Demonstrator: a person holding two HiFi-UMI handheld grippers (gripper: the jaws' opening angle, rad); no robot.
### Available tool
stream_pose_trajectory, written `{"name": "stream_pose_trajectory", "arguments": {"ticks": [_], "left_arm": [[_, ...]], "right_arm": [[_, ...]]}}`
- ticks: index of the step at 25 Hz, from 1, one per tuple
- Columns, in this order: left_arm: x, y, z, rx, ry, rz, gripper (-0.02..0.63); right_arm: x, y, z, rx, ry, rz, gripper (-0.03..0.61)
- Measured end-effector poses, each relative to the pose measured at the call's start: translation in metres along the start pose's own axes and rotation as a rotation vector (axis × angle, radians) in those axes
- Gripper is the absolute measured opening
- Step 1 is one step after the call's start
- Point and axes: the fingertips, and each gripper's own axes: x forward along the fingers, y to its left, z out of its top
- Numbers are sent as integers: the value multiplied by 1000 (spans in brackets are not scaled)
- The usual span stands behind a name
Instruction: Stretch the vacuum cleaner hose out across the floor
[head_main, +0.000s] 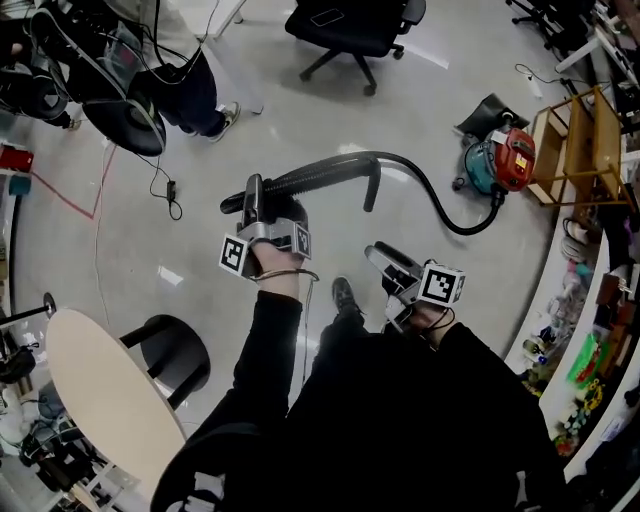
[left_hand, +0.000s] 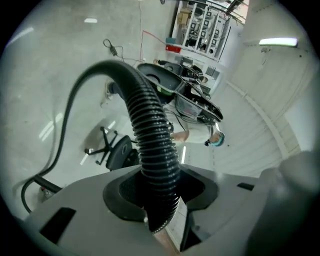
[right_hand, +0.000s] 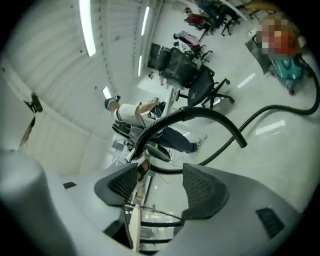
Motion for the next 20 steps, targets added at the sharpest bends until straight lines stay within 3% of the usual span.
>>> {"name": "stream_pose_trajectory", "arguments": {"ticks": [6, 11, 15, 18, 20], "left_arm": [[-24, -34, -63, 54, 273, -192, 173], [-63, -37, -97, 55, 416, -252, 169], [-88, -33, -114, 26, 483, -247, 169], [-106, -17, -115, -46, 526, -179, 170], [-126, -1, -129, -82, 615, -118, 188]], "right_arm": [[42, 27, 52, 115, -183, 206, 360], [62, 71, 88, 108, -211, 344, 379], [62, 80, 95, 78, -230, 305, 376], [50, 81, 86, 5, -244, 249, 318], [39, 88, 88, -27, -266, 254, 269]]}}
